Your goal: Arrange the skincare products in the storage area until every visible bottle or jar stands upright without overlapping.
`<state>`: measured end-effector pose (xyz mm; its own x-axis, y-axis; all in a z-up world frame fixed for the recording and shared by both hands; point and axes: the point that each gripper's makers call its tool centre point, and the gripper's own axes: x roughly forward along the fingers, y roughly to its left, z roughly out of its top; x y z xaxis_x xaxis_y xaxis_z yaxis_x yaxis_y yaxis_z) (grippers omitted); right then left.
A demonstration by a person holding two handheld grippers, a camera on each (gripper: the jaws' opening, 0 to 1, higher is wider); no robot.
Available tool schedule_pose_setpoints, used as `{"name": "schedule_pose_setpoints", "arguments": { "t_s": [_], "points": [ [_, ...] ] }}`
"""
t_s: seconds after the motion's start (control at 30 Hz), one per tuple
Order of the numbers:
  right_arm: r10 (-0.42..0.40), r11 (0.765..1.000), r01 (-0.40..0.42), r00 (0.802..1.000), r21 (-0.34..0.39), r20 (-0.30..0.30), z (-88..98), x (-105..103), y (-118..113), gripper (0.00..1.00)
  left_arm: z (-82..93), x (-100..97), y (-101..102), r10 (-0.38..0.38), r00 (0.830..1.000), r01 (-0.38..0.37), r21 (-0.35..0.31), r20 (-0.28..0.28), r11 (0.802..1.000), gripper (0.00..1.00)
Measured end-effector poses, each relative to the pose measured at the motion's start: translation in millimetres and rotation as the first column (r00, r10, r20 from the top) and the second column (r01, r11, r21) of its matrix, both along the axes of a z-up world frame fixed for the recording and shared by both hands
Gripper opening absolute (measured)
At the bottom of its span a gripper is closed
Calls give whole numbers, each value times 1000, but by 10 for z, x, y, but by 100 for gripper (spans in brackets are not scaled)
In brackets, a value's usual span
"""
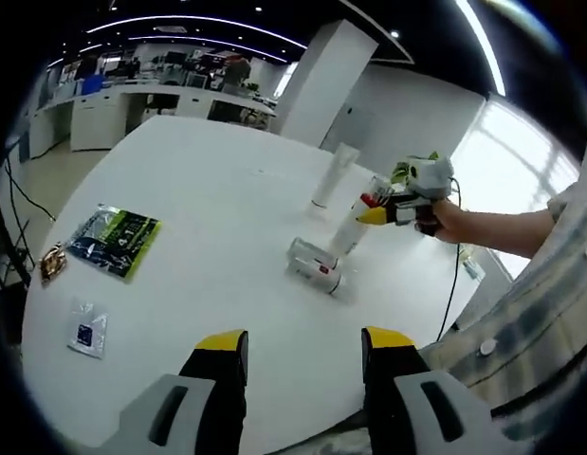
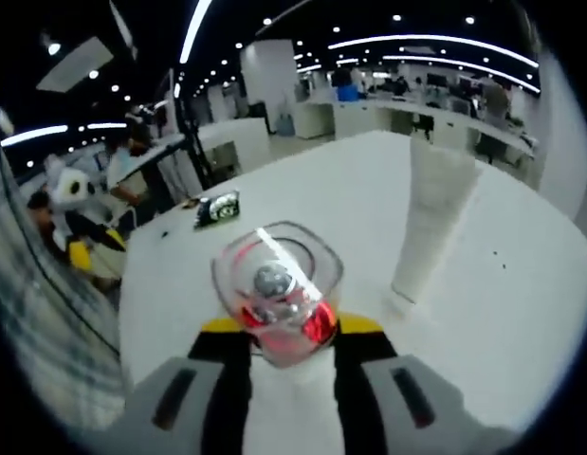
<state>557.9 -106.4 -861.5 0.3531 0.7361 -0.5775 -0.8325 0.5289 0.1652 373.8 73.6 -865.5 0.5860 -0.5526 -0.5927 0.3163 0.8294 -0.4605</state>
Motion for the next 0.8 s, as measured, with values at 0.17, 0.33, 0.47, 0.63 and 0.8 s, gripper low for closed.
{"name": "schedule_pose_setpoints", "arguments": {
  "t_s": [0.17, 0.33, 0.47, 0.63, 0.8],
  "points": [
    [10, 996, -16, 998, 91, 65, 442, -65, 160, 30, 121, 178, -186, -85, 995, 83, 26, 52, 996, 49],
    [103, 974, -132, 982, 184, 157, 1056, -263, 408, 30, 435, 462, -424, -163, 974, 159, 41, 160, 987, 50],
    [165, 950, -210, 966, 231, 201, 1433, -396, 530, 30, 701, 654, -584, -213, 947, 205, 56, 239, 977, 50],
    [213, 920, -272, 952, 281, 222, 1792, -544, 607, 30, 963, 795, -705, -278, 907, 258, 106, 317, 960, 50],
    [260, 891, -325, 937, 316, 232, 2006, -729, 684, 30, 1181, 874, -780, -319, 870, 284, 145, 376, 948, 51]
  ]
}}
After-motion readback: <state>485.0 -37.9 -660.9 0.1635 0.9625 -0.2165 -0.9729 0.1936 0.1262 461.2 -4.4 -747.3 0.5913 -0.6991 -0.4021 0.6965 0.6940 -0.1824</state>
